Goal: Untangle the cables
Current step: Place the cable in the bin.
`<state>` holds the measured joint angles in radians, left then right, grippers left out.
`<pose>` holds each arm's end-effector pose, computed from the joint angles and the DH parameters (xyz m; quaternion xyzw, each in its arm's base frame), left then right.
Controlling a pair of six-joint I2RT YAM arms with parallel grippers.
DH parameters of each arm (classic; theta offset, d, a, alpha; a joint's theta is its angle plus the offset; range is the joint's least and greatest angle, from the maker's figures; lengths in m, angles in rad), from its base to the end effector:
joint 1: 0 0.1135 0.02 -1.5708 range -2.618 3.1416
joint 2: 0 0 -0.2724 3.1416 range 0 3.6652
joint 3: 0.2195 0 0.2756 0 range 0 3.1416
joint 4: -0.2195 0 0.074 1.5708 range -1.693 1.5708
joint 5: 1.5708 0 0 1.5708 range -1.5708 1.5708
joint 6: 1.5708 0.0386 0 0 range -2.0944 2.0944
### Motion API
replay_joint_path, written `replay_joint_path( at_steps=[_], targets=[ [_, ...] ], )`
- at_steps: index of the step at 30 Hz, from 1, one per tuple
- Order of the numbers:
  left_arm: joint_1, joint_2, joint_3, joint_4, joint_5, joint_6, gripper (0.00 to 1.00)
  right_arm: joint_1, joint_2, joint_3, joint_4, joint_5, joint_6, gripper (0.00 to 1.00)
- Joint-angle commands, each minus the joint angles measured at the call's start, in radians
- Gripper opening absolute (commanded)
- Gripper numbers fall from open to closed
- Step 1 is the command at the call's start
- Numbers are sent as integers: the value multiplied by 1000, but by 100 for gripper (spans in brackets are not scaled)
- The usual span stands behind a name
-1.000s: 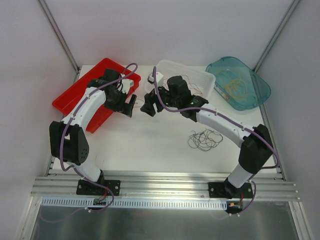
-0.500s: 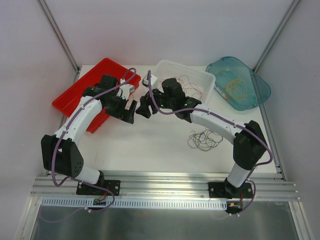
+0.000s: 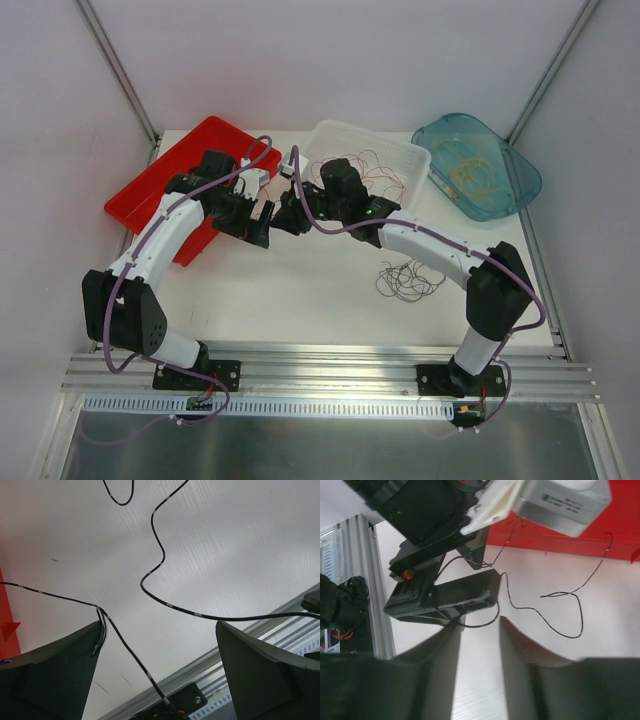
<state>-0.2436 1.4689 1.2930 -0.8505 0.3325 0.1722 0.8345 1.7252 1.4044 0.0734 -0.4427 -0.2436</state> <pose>0.3122 -0.0906 0.3020 0.2396 0.9203 -0.1688 0.2593 0.2843 0.3383 0.3281 -0.5109 0.5913 0.3403 0.5231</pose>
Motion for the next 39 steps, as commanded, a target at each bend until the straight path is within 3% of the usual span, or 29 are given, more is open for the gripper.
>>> replay_joint_path(
  at_steps=[1, 8, 24, 33, 35, 36, 39],
  targets=[
    [-13, -22, -3, -30, 30, 7, 95, 3, -21, 50, 55, -31, -10, 31],
    [-13, -19, -14, -33, 22, 9, 95, 3, -41, 44, 55, -31, -5, 2],
    [-25, -15, -64, -33, -9, 1, 96, -21, -124, 22, 75, 110, 41, 1],
    [-29, -30, -58, -33, 25, 7, 97, -31, -118, 34, 31, 90, 47, 1],
    [-29, -28, -51, -35, 22, 3, 96, -28, -122, 25, 22, 55, 38, 12],
    [-29, -25, -49, -35, 17, -2, 97, -28, -133, 10, 17, 42, 35, 27],
    [-29, -15, -41, -35, -19, -19, 96, -17, -147, 17, -53, 19, -19, 41]
  ],
)
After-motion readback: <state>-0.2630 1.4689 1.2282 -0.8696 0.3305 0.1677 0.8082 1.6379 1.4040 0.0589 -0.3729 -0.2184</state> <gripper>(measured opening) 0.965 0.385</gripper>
